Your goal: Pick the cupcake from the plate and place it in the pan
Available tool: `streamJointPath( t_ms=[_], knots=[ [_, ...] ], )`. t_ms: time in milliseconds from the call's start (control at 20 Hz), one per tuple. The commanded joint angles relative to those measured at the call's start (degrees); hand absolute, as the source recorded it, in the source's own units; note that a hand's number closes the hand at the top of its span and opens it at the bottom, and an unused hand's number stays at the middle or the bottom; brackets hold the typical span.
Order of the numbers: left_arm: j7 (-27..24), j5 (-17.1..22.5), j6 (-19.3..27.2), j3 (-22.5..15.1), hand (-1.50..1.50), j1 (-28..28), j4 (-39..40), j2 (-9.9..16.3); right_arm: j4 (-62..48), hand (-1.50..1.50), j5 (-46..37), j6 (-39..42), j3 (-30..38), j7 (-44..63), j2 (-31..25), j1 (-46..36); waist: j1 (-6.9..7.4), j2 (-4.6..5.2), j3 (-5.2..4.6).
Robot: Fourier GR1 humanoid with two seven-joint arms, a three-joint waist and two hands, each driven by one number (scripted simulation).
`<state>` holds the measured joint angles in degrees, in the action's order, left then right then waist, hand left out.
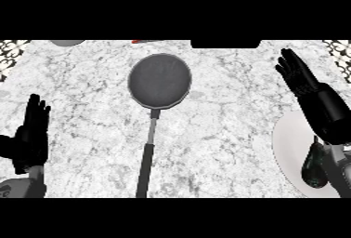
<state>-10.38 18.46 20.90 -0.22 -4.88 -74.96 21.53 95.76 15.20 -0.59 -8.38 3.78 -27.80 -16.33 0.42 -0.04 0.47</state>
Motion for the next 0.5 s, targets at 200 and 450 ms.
streamJointPath(
  t_ms=[200,450],
  knots=[
    [7.9,-5.8,-1.3,-3.6,0.00,0.2,4.1,7.2,4.1,-1.50,19.2,30.6,-7.2,-4.6,-2.5,2.3,-0.78,1.01,0.11],
    [11.7,-5.6,-4.0,-5.1,0.00,1.7,5.4,8.6,-8.3,1.50,6.7,22.2,9.2,-14.0,-11.1,6.7,-3.45,1.53,0.20]
  ],
)
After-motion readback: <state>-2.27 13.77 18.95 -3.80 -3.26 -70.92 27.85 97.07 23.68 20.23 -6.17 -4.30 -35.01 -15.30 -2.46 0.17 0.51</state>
